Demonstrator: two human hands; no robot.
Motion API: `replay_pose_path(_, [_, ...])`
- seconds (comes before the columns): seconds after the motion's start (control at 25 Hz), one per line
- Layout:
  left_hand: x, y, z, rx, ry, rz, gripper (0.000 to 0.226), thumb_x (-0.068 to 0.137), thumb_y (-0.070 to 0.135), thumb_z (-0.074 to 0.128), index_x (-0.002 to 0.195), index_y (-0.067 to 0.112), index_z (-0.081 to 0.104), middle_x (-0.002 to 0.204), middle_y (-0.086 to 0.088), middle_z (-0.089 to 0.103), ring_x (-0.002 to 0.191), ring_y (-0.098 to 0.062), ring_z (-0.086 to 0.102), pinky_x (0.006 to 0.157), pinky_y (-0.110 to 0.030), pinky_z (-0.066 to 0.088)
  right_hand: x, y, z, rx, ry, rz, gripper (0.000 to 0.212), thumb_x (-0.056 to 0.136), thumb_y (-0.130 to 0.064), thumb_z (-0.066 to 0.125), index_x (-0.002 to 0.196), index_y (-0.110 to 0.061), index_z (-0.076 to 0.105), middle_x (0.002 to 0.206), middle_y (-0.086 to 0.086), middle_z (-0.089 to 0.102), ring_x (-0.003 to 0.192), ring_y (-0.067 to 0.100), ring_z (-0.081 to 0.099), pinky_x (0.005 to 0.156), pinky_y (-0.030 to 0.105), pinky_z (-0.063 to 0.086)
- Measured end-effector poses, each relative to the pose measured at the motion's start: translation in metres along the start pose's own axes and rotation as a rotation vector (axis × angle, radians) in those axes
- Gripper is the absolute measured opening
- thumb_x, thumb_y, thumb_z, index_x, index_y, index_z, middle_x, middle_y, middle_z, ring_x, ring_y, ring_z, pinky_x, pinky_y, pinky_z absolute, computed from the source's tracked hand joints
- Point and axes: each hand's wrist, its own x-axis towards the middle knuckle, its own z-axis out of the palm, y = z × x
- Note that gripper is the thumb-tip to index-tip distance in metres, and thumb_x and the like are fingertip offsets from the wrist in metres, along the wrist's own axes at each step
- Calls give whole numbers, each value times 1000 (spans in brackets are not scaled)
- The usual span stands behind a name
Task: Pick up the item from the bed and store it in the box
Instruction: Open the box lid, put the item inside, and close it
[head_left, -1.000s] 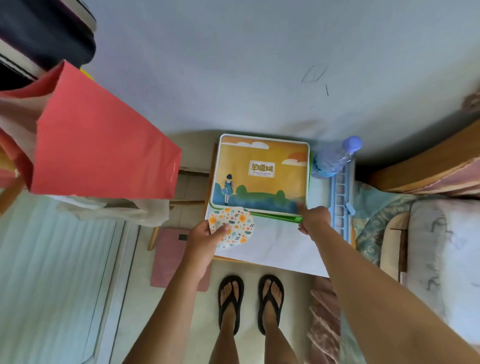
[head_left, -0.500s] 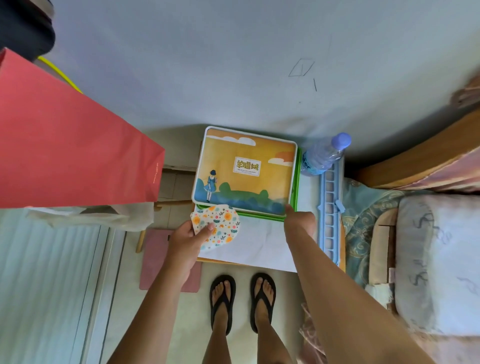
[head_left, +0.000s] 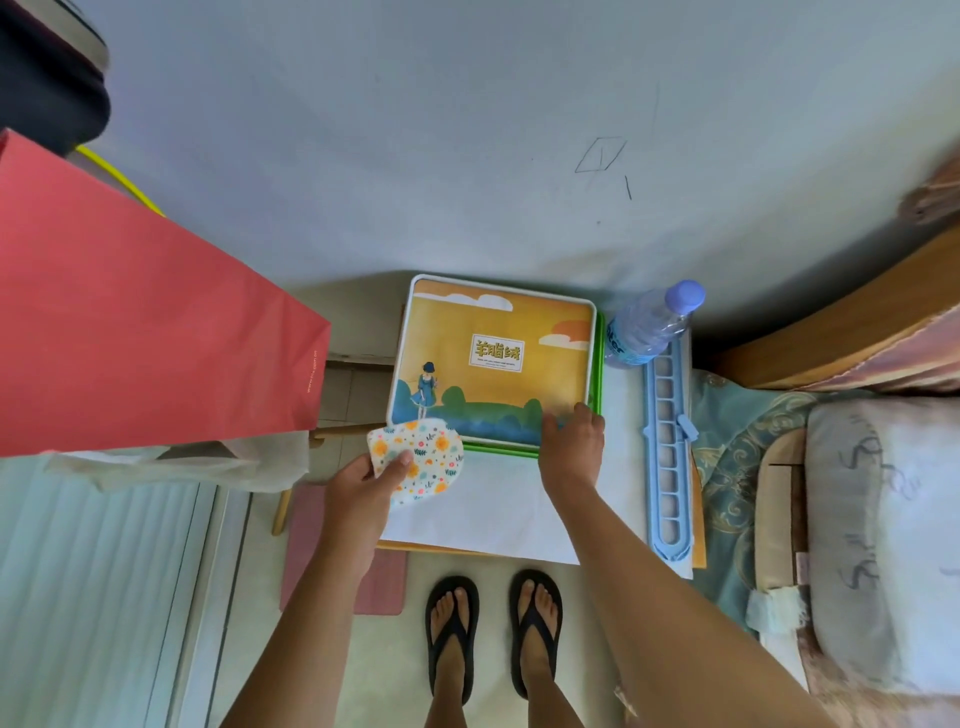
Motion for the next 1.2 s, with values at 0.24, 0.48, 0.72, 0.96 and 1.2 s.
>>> replay_pose_path(0.24, [52, 19, 11, -74, -21, -96, 35, 84, 18, 66, 116, 4, 61, 114, -14, 66, 101, -26, 63, 90, -41, 51, 3, 2, 9, -19, -60, 140, 48, 96, -25, 45, 133, 3, 36, 135, 25, 45, 124, 40, 42, 105, 49, 37])
replay_pose_path(0.48, [84, 16, 14, -21, 119, -50, 34, 83, 12, 67, 114, -2, 62, 116, -21, 66, 90, -25, 62, 77, -35, 51, 30, -3, 10, -60, -135, 304, 49, 94, -28, 42, 132, 3, 40, 136, 23, 40, 124, 38, 37, 104, 42, 34])
replay_pose_path(0.72, [94, 16, 0, -66, 130, -122, 34, 83, 13, 67, 114, 0, 61, 119, -21, 64, 92, -24, 61, 79, -37, 50, 31, -6, 8, 85, -35, 371, 39, 95, -30, 43, 123, -9, 59, 131, 19, 40, 118, 36, 36, 99, 41, 36])
replay_pose_path(0.96, [86, 13, 0, -106, 132, -130, 34, 83, 14, 67, 114, 1, 61, 119, -19, 65, 94, -24, 62, 81, -37, 50, 30, 13, -12, 385, -2, 366, 31, 85, -32, 65, 107, -12, 72, 113, 13, 67, 107, 32, 54, 91, 39, 50])
replay_pose_path(1.2, [52, 10, 6, -172, 62, -177, 34, 84, 15, 66, 114, 2, 60, 112, -14, 65, 97, -24, 61, 79, -36, 53, 12, 30, -58, 761, -276, 388, 23, 85, -14, 67, 107, -10, 65, 99, 11, 67, 88, 25, 64, 83, 39, 54])
